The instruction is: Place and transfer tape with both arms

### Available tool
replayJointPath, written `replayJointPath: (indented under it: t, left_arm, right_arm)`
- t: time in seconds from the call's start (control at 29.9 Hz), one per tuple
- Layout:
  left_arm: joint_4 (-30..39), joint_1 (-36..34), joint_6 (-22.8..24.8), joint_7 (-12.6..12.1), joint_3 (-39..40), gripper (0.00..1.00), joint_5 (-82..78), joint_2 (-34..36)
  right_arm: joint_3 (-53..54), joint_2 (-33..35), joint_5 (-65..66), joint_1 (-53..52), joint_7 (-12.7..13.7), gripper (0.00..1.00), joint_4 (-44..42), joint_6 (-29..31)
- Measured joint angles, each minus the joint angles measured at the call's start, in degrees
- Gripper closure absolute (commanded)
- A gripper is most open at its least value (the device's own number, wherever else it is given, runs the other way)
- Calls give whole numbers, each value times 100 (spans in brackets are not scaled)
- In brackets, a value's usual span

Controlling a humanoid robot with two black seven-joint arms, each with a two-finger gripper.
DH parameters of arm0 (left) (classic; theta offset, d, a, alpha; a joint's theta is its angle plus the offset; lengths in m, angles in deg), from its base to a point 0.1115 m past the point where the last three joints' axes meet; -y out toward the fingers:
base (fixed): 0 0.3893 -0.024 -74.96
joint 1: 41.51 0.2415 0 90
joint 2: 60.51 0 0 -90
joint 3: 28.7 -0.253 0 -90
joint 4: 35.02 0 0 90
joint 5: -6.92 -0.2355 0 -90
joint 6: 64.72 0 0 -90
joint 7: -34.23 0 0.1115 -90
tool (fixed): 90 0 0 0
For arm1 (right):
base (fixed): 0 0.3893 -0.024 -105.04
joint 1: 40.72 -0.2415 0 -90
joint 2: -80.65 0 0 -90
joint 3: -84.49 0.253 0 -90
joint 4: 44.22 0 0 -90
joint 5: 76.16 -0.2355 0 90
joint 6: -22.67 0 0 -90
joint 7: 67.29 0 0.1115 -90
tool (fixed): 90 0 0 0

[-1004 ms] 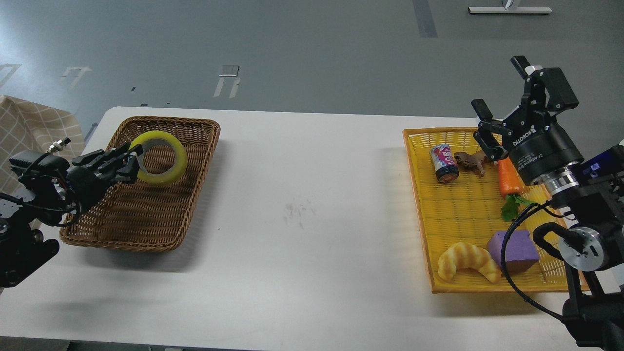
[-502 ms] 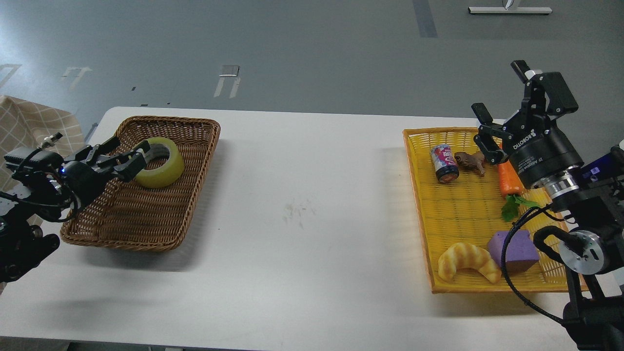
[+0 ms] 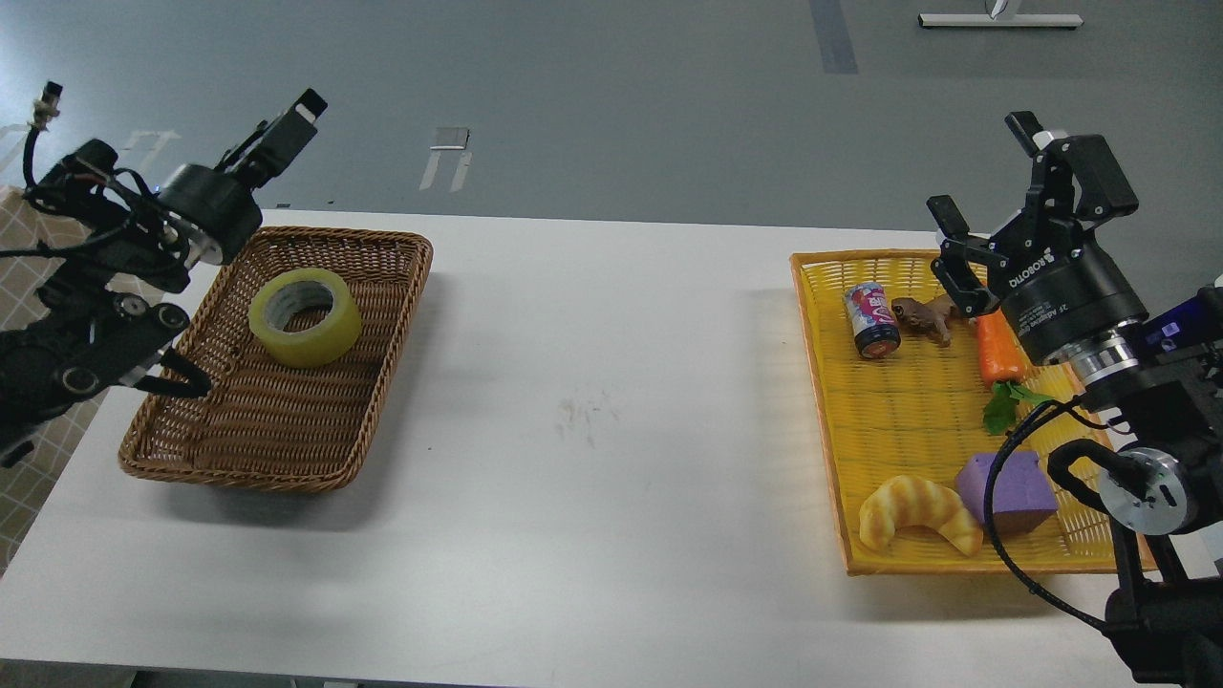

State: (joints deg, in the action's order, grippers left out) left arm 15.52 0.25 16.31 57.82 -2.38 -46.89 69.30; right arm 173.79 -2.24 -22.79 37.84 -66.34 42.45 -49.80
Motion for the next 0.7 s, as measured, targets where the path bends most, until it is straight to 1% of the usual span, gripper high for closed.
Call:
replayJointPath:
  t: [0.13, 0.17, 0.2, 0.3, 0.37, 0.43, 0.47, 0.57, 0.7]
  left_arm:
    - [110, -526, 640, -463, 5, 2, 1221, -16]
    - [125, -620, 816, -531, 6, 2, 1435, -24]
    - [142, -699, 960, -578, 9, 2, 1606, -33]
    - [292, -886, 1639, -651, 114, 2, 1874, -37]
    - [499, -933, 2134, -714, 363, 2, 2013, -37]
    - [710, -948, 2474, -800, 622, 2, 2107, -45]
    - [854, -938, 2624, -886, 804, 2, 2148, -60]
    - [1250, -772, 2765, -1048, 1133, 2, 2202, -136]
    - [1506, -396, 2827, -1080, 1532, 2, 2296, -207]
  right_arm:
    - [0, 0, 9, -26, 0, 0, -21, -4]
    - [0, 1, 12, -40, 0, 0, -30, -4]
    - [0, 5, 14, -54, 3, 0, -39, -4]
    - [1, 16, 15, -94, 10, 0, -45, -4]
    - [4, 29, 15, -117, 11, 0, -46, -5]
    - [4, 41, 12, -164, 12, 0, -46, -5]
    - [4, 44, 13, -202, 12, 0, -47, -5]
    - [4, 50, 9, -337, 12, 0, -47, -5]
    - [-5, 59, 8, -548, 12, 0, -57, -5]
